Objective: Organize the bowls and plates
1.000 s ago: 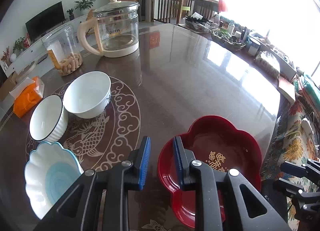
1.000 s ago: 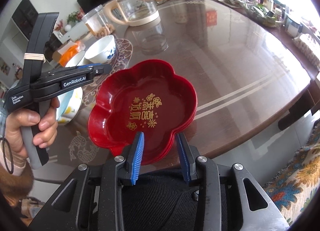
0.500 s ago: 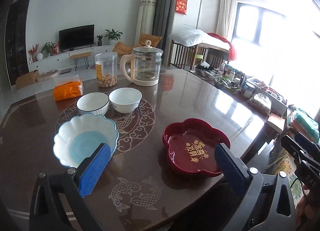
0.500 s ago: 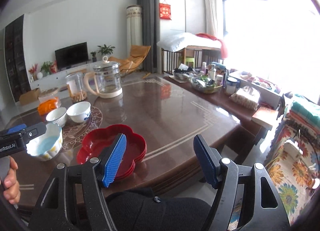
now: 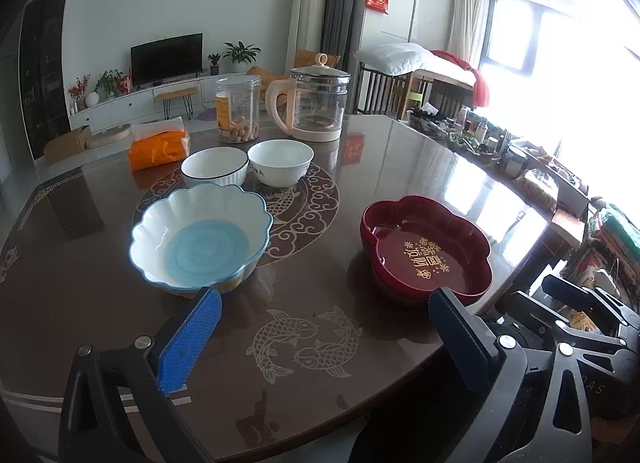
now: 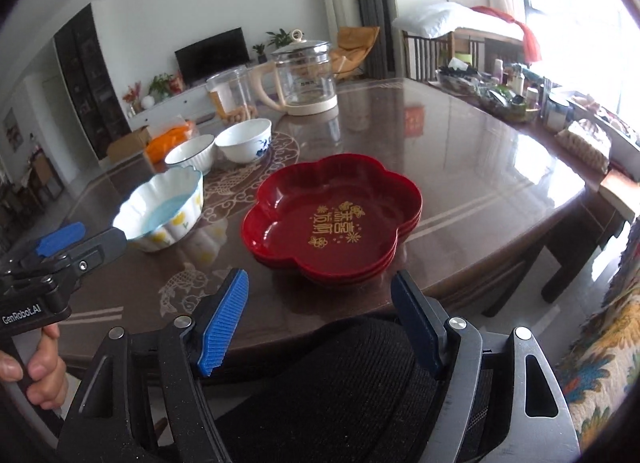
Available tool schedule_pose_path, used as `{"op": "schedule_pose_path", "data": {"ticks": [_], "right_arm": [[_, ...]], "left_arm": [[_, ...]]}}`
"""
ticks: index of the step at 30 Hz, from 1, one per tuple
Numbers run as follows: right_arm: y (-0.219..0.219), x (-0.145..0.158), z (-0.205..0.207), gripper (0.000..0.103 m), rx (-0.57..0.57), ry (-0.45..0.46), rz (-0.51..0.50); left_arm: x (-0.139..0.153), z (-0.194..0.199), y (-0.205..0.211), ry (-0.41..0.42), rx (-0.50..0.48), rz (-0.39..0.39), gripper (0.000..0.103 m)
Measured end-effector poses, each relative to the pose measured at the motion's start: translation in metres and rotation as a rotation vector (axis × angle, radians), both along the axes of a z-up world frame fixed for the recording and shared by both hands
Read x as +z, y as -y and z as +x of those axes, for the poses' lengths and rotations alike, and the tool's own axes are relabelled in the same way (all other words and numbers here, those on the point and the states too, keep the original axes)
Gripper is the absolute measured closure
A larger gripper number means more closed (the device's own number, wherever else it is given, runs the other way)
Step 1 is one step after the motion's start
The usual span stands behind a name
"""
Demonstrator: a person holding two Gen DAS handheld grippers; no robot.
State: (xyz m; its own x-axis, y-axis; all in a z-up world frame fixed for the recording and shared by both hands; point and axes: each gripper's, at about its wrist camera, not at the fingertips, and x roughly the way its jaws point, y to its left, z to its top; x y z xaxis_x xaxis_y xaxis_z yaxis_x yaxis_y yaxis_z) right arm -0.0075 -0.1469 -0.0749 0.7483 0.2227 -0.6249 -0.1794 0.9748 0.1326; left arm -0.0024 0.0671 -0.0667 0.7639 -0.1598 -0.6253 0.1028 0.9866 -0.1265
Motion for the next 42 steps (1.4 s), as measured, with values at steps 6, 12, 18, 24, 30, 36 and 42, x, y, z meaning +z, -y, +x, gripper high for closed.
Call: {"op": "schedule_pose_path", "data": {"ticks": [6,12,18,24,30,36,42], "right_arm": [[0.007,0.019,-0.013,0.026,-0.039,0.109,-0.033],[0.035,0.022,-0.006,0.026,-0.108,0.084,0.008],[0.082,0.025,-0.016,0.026,-0.234,0.096,0.028],[0.113,0.030,-0.018,0.026,-0.312,0.093,-0.038],[0.115,0.041,-0.012,0.026,-0.323,0.117,-0.027],[0.096,0.042,-0.002,0.026,-0.266,0.118,-0.034],[0.084,0.038,0.002,0.026,-0.206,0.092,-0.038]], "left_arm": [[0.004,0.004,0.017,0.023,-0.081,0.057,0.000],[0.029,-0.004,0.007,0.138,-0.060,0.205,0.000],[0.043,-0.013,-0.048,0.180,0.096,0.234,0.000],[0.034,-0.015,-0.105,0.122,0.236,0.167,0.000],[0.030,-0.017,-0.132,0.103,0.299,0.091,0.000],[0.028,-0.019,-0.134,0.106,0.306,0.090,0.000],[0.025,-0.019,-0.127,0.103,0.292,0.108,0.000]]}}
